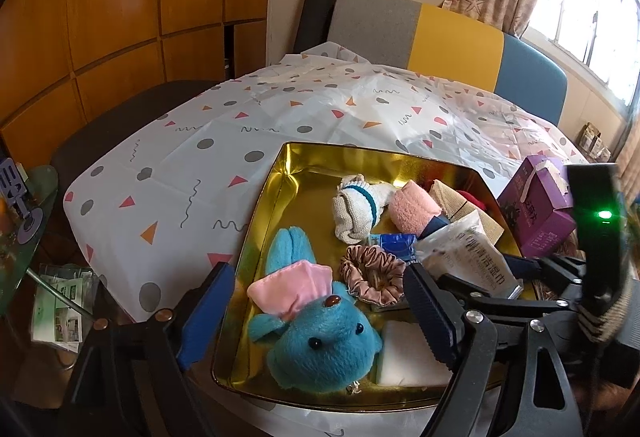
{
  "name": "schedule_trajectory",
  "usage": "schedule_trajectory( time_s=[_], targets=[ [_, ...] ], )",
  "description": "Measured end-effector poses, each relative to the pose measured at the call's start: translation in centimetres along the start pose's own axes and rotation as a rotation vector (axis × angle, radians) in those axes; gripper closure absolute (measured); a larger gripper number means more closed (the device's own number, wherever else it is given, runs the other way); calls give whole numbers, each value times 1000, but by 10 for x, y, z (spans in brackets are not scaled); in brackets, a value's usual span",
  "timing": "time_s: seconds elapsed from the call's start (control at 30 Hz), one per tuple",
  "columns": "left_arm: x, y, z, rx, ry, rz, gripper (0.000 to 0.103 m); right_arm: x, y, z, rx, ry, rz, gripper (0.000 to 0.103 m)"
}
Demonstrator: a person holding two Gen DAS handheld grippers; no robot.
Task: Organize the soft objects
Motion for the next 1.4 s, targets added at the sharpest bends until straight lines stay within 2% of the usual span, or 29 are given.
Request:
schedule_trajectory(
  time_s=[0.07,0.13,0.4,0.53,0.97,1.4],
  targets=[
    [0,0,1,2,1,3,14,-3,0,10,35,-5,4,30],
    [1,1,3,8,1,3,13,-5,1,22,72,-14,11,30],
    [12,1,22,59,2,-3,0,6,-11,73,228,-154,-61,30],
    [21,-2,30,61,-8,-14,0,13,-23,100,302,-225,-116,30],
    [36,-1,54,138,36,-37,0,27,-40,119,341,-248,-174,29],
    [41,-6,54,135,55,-45,0,40,-49,128,360,-263,-232,29]
  ],
)
Point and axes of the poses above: each gripper's, at about its wrist camera, not at the fingertips, and z roughly against the way its jaws point, x to its right, y to its top, the point moved 6 cm from there along -z, roughly the way its jaws point, and after that the axes turned 13 degrees about y, right-handed, at the moved point
